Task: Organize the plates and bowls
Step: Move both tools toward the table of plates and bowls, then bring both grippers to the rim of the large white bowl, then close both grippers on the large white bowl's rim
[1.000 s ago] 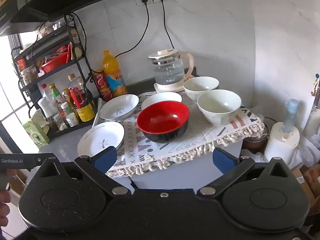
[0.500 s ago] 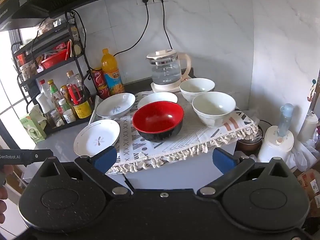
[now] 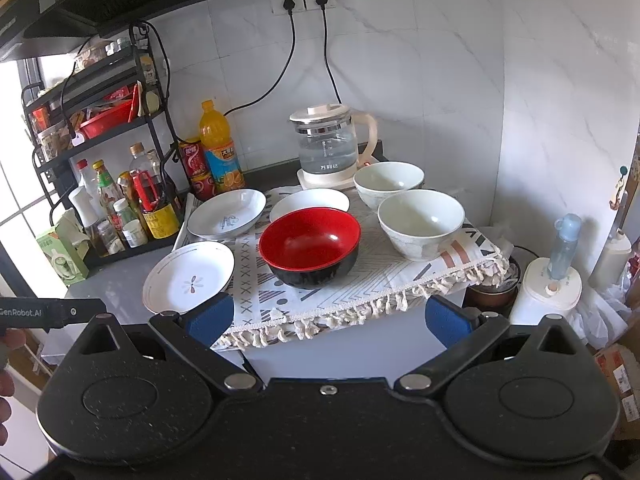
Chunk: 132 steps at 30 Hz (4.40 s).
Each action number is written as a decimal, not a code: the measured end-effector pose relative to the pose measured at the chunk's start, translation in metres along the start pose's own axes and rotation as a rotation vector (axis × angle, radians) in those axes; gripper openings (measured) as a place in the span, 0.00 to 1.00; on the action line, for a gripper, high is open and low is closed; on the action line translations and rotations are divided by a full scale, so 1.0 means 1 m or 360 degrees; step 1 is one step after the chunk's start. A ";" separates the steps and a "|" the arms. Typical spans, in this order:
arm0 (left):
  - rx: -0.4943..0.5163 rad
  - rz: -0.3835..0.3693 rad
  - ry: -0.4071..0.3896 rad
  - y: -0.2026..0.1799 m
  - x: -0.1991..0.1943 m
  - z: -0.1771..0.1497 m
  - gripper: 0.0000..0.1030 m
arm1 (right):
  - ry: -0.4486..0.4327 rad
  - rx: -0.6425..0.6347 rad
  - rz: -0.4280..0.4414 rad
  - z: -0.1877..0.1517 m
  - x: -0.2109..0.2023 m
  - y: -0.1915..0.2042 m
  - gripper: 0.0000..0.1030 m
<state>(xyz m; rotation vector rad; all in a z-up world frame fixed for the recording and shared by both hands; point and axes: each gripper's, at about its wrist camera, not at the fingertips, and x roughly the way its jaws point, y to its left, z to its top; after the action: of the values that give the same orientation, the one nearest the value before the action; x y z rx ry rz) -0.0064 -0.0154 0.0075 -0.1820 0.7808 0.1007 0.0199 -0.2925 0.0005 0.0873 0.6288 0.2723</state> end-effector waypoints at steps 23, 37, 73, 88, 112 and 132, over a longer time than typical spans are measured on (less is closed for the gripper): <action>0.0021 -0.0004 0.0013 -0.016 0.004 0.005 1.00 | 0.0044 0.0013 -0.0021 0.002 -0.002 -0.016 1.00; -0.0020 0.0024 0.0021 -0.005 0.006 0.011 1.00 | 0.0046 0.0003 -0.0047 0.006 0.004 -0.016 1.00; -0.0028 -0.0018 0.0135 -0.018 0.100 0.072 1.00 | 0.0131 0.0073 -0.0046 0.043 0.080 -0.033 1.00; 0.0098 -0.0117 0.0216 -0.050 0.181 0.139 0.99 | 0.0188 0.0212 -0.0106 0.072 0.136 -0.054 0.99; 0.0277 -0.0391 0.0392 -0.135 0.291 0.190 0.69 | 0.0317 0.0463 -0.0293 0.091 0.219 -0.119 0.70; 0.0307 -0.0441 0.0583 -0.228 0.377 0.188 0.46 | 0.0551 0.0501 -0.0256 0.098 0.302 -0.195 0.53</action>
<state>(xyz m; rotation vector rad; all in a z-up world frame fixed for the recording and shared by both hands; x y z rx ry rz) 0.4254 -0.1927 -0.0997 -0.1245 1.1161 -0.2770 0.3561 -0.3960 -0.1240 0.2949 1.0152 0.0289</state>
